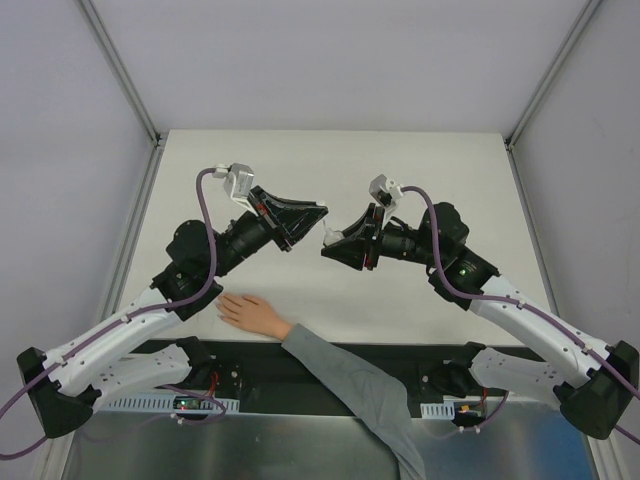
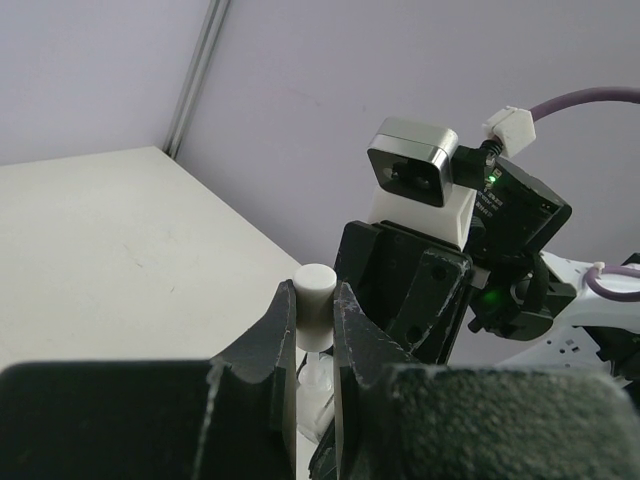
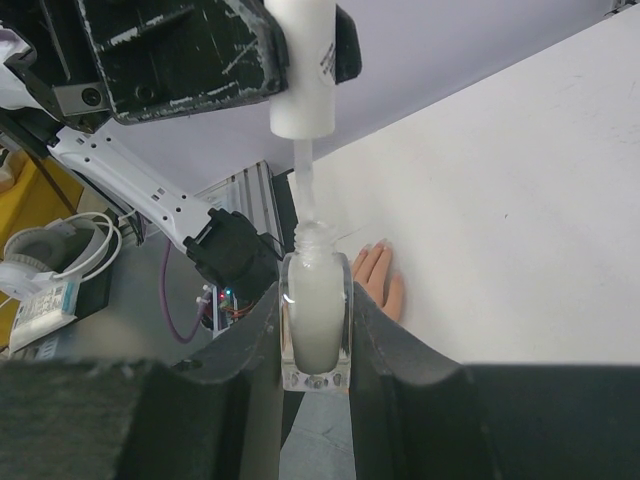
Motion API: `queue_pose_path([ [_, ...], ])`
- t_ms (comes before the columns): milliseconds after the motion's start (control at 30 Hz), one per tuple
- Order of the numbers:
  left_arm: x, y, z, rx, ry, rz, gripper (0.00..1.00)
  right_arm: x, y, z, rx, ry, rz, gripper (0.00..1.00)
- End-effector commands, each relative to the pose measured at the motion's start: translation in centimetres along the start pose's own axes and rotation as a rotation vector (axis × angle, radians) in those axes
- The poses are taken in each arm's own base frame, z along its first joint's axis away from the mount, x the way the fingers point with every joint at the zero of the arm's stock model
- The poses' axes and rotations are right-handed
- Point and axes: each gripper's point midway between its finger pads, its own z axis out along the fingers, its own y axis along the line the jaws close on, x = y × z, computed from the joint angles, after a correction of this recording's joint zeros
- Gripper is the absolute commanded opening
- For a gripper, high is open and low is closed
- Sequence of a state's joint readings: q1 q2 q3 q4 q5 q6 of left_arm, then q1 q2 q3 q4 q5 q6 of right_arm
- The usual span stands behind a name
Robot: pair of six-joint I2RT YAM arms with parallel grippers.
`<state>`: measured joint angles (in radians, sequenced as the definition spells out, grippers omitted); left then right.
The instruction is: Paint the nails
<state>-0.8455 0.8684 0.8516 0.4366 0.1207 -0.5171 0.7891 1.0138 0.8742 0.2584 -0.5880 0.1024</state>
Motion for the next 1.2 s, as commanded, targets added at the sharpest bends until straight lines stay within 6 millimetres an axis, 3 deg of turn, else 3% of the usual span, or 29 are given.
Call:
queue_pose_path([
  [0, -2.3, -1.8, -0.2, 0.048, -0.079, -0.012, 0.0, -2.6, 1.1, -0.1, -0.039, -0.085, -0.049, 0.0],
  [533, -1.7, -1.7, 0.5, 0.055, -0.062, -0.027, 0.0, -2.7, 1.8, -0.2, -0.068, -0.087, -0.052, 0.0],
  [1167, -2.7, -2.3, 0.2, 0.069, -0.088, -0.022, 0.0, -2.6, 1.8, -0.1, -0.072, -0.084, -0.042, 0.0],
])
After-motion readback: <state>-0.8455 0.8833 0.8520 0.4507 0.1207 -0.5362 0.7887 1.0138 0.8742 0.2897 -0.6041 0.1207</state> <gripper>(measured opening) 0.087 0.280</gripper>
